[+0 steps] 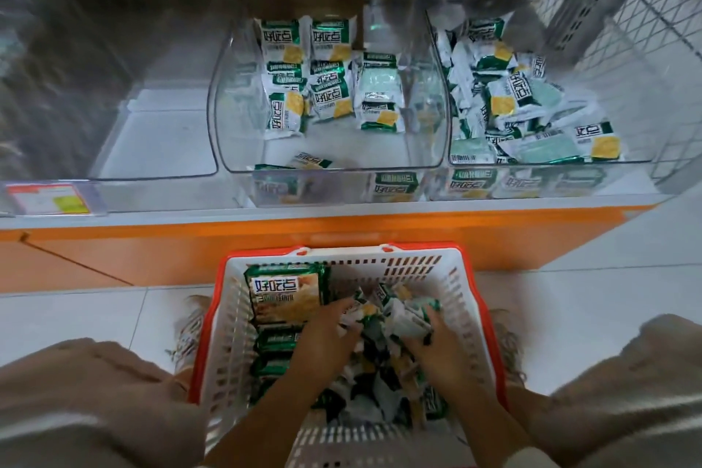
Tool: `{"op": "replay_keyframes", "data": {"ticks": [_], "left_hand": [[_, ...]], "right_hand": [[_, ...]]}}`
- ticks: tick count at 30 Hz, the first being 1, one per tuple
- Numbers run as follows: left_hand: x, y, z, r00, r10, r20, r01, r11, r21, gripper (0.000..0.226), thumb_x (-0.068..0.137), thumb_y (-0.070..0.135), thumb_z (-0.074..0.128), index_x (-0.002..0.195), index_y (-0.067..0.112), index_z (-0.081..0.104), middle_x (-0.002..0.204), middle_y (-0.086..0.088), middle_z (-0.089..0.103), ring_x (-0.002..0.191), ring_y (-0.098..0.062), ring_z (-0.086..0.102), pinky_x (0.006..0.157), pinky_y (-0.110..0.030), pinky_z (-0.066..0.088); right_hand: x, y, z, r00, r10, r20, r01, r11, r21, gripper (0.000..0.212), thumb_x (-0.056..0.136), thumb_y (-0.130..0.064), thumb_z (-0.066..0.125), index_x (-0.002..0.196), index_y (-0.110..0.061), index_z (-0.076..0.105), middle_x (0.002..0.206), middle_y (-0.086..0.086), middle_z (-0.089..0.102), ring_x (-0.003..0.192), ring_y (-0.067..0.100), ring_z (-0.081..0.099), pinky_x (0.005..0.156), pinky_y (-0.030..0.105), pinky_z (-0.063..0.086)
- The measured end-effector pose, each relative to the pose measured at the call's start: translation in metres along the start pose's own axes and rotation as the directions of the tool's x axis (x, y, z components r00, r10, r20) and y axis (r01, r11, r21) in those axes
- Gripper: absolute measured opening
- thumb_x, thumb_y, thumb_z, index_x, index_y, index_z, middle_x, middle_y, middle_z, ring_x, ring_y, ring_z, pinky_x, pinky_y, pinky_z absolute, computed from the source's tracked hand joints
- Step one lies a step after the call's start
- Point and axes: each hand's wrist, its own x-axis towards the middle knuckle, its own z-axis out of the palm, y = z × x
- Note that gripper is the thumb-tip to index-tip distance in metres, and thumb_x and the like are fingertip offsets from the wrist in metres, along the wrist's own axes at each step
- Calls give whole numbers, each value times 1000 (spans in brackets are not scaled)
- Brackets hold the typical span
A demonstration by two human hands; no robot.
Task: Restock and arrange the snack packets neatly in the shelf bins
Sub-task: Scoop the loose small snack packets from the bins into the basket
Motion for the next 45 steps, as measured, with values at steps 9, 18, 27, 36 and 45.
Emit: {"op": "replay_keyframes", "data": {"ticks": [9, 18, 27, 36, 45], "left_hand": [[-27, 88, -140, 663, 539, -520, -503, 835, 224, 31, 92, 14, 65, 120, 28, 64, 105, 14, 60, 92, -8, 61, 79, -19, 50], [26, 130, -214, 897, 393, -203, -279, 858, 430, 50, 99, 31, 56, 147, 30, 42, 149, 2, 45, 130, -16, 48, 102, -24, 37], [21, 120, -216, 860, 462, -219, -352, 845, 402, 54, 97, 29, 61, 146, 37, 39, 143, 9, 49, 122, -11, 53, 91, -12, 36], [-1, 91, -239, 537, 664, -520, -451, 747, 488, 43, 86, 8, 72, 126, 23, 63, 108, 16, 56, 89, 1, 53, 81, -4, 42], [9, 63, -238, 633, 522, -571, -360, 852, 379, 62, 87, 21, 72, 143, 25, 47, 131, 11, 47, 117, -9, 52, 97, -35, 52]], "right_hand": [[-45, -153, -41, 811, -508, -292, 563, 814, 147, 22, 96, -19, 54, 106, -37, 64, 107, -26, 62, 99, -10, 58, 78, 2, 42], [69, -284, -65, 831, -463, 310, 556, 724, -409, 32, 95, -31, 59, 127, -28, 59, 117, -9, 59, 102, 11, 58, 88, 27, 46], [111, -288, -26, 855, -213, 472, 405, 844, -352, 22, 77, -20, 78, 96, -14, 69, 87, 5, 68, 84, 23, 64, 68, 27, 46], [94, -305, -17, 813, -129, 567, 437, 780, -449, 103, 73, -67, 68, 152, -22, 22, 154, -5, 31, 132, 18, 42, 95, 24, 40], [93, -307, -6, 817, -300, 492, 522, 748, -410, 65, 66, -48, 82, 122, -27, 57, 120, -6, 60, 101, 13, 61, 82, 28, 54]]}}
